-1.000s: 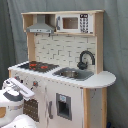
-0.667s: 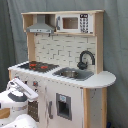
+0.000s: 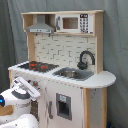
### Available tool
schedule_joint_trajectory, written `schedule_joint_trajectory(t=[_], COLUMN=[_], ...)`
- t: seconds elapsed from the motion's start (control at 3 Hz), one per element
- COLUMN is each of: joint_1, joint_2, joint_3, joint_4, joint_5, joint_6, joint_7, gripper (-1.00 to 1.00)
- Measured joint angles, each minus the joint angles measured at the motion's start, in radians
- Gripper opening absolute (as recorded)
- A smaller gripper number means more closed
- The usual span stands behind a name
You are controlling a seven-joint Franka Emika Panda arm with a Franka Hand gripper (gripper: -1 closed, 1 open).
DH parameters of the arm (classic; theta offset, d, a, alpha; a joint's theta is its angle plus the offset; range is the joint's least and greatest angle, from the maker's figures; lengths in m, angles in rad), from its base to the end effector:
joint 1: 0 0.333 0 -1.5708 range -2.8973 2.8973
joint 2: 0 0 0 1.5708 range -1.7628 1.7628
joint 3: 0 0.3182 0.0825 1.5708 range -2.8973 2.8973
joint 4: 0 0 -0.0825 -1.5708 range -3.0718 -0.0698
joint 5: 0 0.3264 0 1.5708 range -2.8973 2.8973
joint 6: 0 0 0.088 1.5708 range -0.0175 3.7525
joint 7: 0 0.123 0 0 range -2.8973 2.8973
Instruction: Play with the kitchen
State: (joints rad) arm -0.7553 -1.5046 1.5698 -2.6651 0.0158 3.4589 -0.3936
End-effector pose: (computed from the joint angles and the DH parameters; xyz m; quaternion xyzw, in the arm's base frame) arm 0.2811 0.3602 0.3382 0.4076 0.5952 0.4134 0.5556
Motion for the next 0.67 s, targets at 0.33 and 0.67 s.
schedule_joint_trajectory(t=[0.33, 0.67], joint_1=[-0.078, -0.087], joint_2=[0.0, 0.001], joint_3=[0.0, 0.004], joint_4=[0.07, 0.084], joint_5=[0.01, 0.016], joint_6=[0.001, 0.001], joint_7=[0.002, 0.034], gripper=[1.0, 1.0])
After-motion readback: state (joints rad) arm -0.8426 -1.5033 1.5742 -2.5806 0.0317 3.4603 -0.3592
